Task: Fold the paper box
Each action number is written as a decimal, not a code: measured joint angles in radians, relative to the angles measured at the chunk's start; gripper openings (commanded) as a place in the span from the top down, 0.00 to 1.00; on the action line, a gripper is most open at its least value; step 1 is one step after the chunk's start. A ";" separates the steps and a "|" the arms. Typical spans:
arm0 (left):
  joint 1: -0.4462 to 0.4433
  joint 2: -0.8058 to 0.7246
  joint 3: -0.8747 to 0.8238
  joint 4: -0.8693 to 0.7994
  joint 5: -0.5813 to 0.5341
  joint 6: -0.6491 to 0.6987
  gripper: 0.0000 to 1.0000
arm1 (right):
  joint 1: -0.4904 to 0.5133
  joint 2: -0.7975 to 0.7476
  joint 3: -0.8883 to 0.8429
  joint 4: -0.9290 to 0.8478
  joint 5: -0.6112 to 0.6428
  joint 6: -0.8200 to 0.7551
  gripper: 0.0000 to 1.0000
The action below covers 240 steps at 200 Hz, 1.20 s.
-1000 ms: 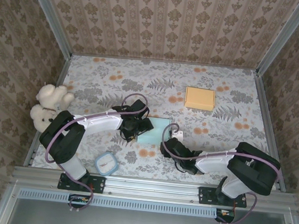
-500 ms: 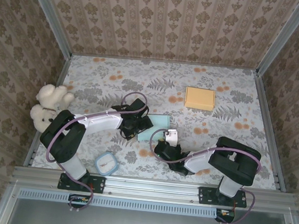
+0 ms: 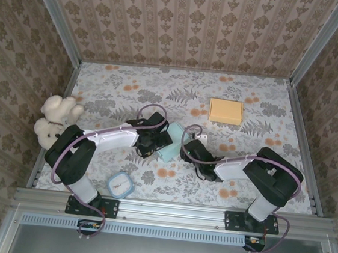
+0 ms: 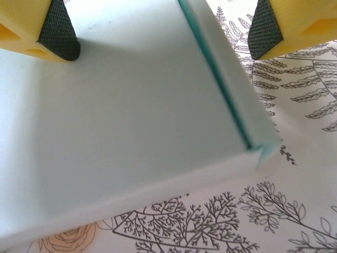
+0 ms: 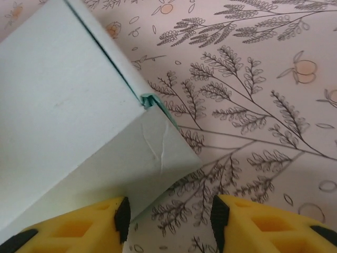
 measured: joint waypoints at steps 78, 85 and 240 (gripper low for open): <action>-0.050 -0.108 0.016 -0.159 -0.076 0.062 0.11 | -0.198 -0.047 -0.001 -0.029 -0.362 0.047 0.60; -0.049 -0.123 0.023 -0.171 -0.090 0.084 0.11 | -0.208 -0.054 -0.002 -0.046 -0.374 0.047 0.62; 0.175 -0.008 0.036 0.349 0.098 0.768 0.13 | -0.278 -0.025 0.071 -0.149 -0.568 0.071 1.00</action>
